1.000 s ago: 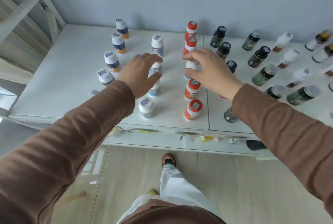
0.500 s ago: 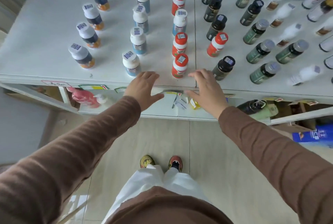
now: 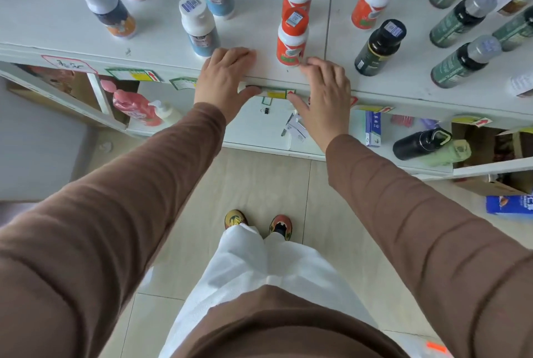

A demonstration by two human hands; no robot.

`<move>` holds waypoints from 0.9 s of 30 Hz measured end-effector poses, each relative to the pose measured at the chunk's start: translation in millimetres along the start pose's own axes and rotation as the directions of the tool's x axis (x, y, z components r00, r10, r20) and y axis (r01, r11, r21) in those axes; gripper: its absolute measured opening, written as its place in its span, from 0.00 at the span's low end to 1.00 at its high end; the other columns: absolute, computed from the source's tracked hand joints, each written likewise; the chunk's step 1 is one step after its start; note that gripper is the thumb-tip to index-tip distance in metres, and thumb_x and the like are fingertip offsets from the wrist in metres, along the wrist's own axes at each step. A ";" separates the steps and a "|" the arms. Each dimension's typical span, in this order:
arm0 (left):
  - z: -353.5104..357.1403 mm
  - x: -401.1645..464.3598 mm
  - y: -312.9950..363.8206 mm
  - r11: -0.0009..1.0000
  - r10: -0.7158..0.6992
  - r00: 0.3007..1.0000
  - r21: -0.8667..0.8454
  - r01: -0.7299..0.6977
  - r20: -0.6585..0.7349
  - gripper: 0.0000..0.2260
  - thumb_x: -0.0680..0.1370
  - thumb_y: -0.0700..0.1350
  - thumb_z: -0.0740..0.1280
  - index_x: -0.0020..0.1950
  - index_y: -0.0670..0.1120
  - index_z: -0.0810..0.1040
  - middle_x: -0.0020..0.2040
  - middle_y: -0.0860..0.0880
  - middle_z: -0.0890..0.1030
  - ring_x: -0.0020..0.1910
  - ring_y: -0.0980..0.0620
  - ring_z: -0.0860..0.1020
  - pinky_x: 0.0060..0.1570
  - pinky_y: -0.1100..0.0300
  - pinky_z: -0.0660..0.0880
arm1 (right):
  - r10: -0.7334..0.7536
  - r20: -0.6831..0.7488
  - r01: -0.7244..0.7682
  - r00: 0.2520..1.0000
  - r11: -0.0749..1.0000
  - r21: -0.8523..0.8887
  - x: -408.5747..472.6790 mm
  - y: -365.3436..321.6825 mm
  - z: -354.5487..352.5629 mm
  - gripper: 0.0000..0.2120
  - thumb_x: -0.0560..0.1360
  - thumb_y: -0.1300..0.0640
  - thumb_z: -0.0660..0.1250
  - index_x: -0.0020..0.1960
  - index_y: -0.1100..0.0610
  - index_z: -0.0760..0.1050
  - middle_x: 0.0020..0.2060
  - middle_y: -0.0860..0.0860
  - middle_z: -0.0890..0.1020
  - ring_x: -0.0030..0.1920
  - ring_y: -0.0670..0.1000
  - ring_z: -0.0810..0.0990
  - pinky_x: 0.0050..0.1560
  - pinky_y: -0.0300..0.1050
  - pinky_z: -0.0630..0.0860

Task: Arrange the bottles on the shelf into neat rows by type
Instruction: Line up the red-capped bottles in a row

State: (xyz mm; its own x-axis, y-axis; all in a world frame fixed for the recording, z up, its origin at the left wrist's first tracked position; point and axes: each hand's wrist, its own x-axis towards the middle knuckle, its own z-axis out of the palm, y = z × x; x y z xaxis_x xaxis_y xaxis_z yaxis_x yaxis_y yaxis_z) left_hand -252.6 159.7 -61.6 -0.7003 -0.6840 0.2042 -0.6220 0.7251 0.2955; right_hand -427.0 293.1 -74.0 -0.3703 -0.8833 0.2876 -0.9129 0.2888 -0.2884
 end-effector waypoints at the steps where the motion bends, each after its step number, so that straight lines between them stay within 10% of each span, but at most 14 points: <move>1: 1.0 -0.6 -0.1 1.000 0.000 1.000 0.005 0.000 -0.006 0.26 0.72 0.58 0.66 0.68 0.50 0.72 0.65 0.53 0.75 0.60 0.45 0.71 0.62 0.55 0.68 | -0.003 -0.004 0.003 1.000 1.000 -0.003 -0.3 0.7 0.9 0.23 0.72 0.44 0.68 0.65 0.50 0.72 0.65 0.46 0.74 0.63 0.53 0.70 0.63 0.47 0.67; 10: -1.0 -1.8 6.6 0.999 -0.019 1.000 0.039 0.019 0.012 0.27 0.72 0.57 0.65 0.69 0.48 0.70 0.66 0.51 0.73 0.61 0.43 0.70 0.63 0.52 0.68 | -0.006 0.025 0.005 1.000 0.999 0.034 2.8 1.7 -3.3 0.22 0.71 0.45 0.70 0.62 0.51 0.72 0.64 0.46 0.74 0.60 0.54 0.72 0.59 0.48 0.69; 15: -10.8 13.5 23.4 0.983 -0.162 0.985 -0.080 0.167 0.067 0.22 0.76 0.54 0.64 0.67 0.45 0.72 0.64 0.46 0.74 0.62 0.42 0.69 0.65 0.52 0.66 | 0.077 0.090 -0.107 0.993 0.916 0.386 21.5 3.6 -35.3 0.25 0.72 0.47 0.71 0.64 0.56 0.67 0.61 0.51 0.72 0.59 0.53 0.74 0.52 0.50 0.74; 23: -20.5 51.5 56.5 0.967 -0.176 0.954 -0.136 0.214 0.244 0.19 0.77 0.39 0.56 0.67 0.47 0.73 0.66 0.42 0.74 0.63 0.40 0.69 0.65 0.55 0.60 | -0.273 0.370 0.233 0.888 0.961 0.148 102.4 -7.9 -80.8 0.22 0.78 0.53 0.64 0.71 0.48 0.66 0.68 0.52 0.71 0.66 0.56 0.71 0.62 0.58 0.74; 25: -21.6 55.1 56.6 0.868 -0.265 0.919 -0.342 0.359 0.293 0.16 0.77 0.44 0.56 0.60 0.48 0.78 0.59 0.42 0.79 0.59 0.40 0.72 0.62 0.54 0.64 | -0.205 0.384 0.124 0.900 0.966 0.226 110.9 -9.1 -88.1 0.19 0.77 0.52 0.66 0.67 0.50 0.71 0.64 0.52 0.75 0.62 0.55 0.75 0.62 0.54 0.73; 27: -30.1 54.4 57.2 0.529 -0.336 0.851 -0.667 0.525 0.403 0.13 0.76 0.52 0.56 0.51 0.49 0.78 0.47 0.46 0.80 0.49 0.46 0.75 0.54 0.54 0.71 | -0.085 0.368 -0.043 0.926 0.944 0.326 118.8 -9.3 -97.8 0.18 0.75 0.46 0.67 0.63 0.51 0.75 0.58 0.51 0.79 0.56 0.52 0.78 0.57 0.49 0.75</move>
State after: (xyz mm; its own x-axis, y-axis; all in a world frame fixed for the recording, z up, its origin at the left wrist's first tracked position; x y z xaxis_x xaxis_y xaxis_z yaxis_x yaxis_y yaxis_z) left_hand -315.8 161.6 -5.5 -0.5284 -0.7935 -0.3020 -0.4628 -0.0290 0.8860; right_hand -479.3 221.6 52.1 -0.2020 -0.9783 -0.0454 -0.7900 0.1902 -0.5828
